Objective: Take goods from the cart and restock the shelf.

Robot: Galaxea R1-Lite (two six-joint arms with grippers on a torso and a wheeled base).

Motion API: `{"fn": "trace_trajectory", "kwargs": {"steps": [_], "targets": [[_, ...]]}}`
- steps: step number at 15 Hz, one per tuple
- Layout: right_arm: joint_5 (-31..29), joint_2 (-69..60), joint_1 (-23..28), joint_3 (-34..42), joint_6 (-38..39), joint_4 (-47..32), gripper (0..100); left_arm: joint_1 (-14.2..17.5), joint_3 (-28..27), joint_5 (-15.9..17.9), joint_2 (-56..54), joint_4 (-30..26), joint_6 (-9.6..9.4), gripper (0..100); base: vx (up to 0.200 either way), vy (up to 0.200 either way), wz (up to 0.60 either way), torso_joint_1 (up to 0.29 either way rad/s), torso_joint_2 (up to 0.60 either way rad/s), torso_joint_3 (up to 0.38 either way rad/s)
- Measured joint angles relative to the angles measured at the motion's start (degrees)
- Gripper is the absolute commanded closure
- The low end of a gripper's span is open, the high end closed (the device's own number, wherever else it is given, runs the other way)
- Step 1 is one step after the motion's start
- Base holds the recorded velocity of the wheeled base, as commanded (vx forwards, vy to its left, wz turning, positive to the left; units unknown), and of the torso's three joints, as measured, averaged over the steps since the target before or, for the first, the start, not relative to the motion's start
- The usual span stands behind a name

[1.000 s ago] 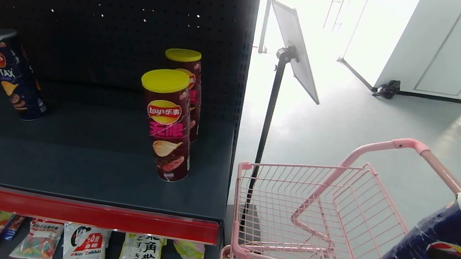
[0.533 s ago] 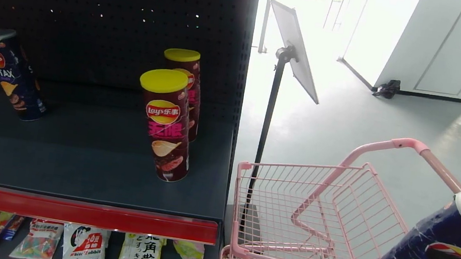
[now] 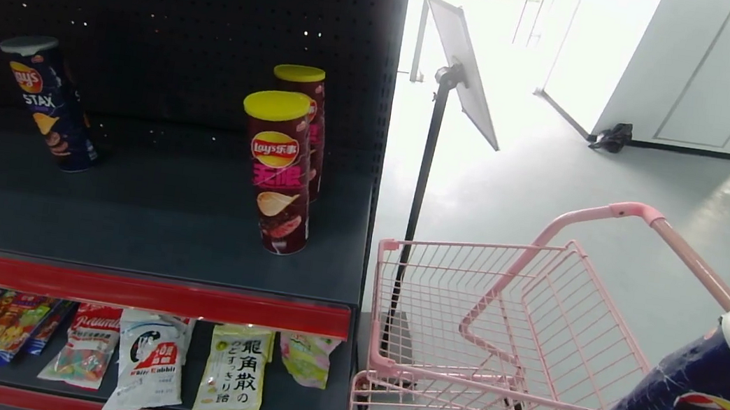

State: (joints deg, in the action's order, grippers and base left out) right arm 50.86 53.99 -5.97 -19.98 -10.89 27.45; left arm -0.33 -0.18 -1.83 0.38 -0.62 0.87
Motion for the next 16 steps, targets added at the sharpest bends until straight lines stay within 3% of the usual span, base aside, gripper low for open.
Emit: {"fn": "trace_trajectory", "kwargs": {"steps": [7,16], "targets": [[-0.01,-0.2,0.05,0.04,0.0,0.0,100,0.0,0.0,0.0,0.0,-0.02,0.0,0,0.0,0.0,0.0,0.0,0.0,0.0],[0.02,-0.02,0.0,0.48,0.0,0.02,100,0.0,0.0,0.0,0.0,0.02,0.0,0,0.0,0.2,0.0,0.004,0.0,0.002]]}}
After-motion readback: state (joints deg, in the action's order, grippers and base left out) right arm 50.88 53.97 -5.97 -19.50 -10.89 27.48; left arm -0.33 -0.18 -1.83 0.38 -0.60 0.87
